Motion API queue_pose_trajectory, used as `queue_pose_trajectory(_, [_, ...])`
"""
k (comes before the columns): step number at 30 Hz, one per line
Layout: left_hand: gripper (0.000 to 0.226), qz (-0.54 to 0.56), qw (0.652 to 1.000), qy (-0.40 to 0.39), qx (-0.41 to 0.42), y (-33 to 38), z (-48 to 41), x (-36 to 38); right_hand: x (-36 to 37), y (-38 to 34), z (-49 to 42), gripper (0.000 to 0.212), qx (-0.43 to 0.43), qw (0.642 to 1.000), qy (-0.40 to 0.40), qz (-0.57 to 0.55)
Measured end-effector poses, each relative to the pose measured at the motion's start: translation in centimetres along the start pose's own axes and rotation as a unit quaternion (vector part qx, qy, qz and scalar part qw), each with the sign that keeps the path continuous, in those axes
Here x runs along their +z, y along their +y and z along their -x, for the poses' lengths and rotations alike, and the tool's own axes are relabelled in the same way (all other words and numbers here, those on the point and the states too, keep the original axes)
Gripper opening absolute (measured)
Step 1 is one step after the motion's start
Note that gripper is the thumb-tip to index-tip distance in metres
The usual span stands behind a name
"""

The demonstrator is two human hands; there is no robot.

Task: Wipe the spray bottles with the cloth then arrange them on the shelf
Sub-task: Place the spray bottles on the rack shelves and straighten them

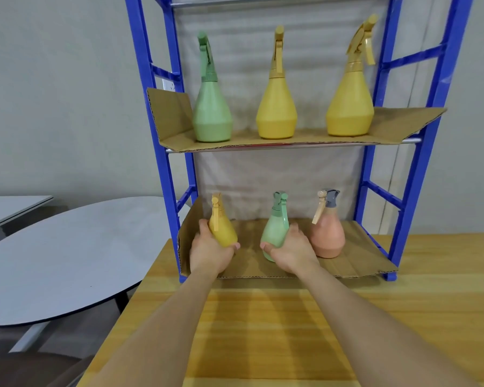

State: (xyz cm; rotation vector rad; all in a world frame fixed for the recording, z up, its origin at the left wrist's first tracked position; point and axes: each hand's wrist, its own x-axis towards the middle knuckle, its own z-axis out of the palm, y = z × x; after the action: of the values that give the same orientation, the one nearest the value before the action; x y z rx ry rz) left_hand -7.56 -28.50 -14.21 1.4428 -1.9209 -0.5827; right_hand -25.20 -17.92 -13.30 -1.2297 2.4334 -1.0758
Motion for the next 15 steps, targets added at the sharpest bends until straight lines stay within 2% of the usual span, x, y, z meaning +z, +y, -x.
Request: queue_pose_trajectory(15, [0.106,0.033,0.999,-0.022,-0.008,-0.67,-0.36,-0.11,0.08,0.26,-0.52,0.083,0.002,1.0,0.009,-0.007])
